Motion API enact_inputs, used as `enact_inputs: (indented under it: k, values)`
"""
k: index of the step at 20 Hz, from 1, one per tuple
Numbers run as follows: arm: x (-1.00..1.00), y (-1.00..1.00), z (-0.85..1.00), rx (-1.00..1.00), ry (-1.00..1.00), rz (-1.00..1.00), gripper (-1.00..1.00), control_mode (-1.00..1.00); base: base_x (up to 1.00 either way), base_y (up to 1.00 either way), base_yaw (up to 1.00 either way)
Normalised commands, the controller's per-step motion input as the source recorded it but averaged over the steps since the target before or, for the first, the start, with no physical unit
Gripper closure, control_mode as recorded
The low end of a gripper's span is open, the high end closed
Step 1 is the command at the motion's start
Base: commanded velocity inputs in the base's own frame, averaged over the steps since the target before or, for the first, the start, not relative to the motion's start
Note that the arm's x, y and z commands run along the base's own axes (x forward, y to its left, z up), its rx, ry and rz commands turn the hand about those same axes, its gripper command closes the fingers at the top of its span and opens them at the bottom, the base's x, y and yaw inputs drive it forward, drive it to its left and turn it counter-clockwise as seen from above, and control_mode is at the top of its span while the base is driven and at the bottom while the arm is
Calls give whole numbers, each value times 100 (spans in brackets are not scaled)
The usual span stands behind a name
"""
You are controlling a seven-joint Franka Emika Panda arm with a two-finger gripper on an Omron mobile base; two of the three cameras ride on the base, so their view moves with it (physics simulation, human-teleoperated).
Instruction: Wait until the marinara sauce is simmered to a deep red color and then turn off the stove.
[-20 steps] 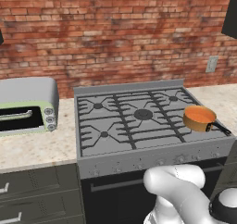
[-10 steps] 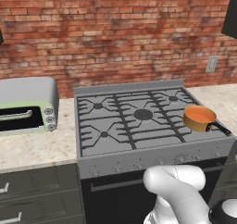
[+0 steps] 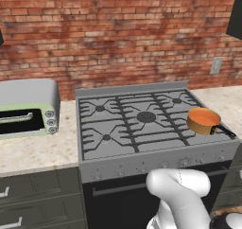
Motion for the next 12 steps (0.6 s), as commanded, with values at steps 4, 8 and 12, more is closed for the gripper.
enact_inputs:
  k: [4,8,12]
  values:
    - [7,0,-18,0,-21,0,-100,-100,0,0,0]
    - [10,0,-16,0,-17,1,-100,-100,0,0,0]
    - [0,0,9,-4,-19,1,-100,-100,0,0,0]
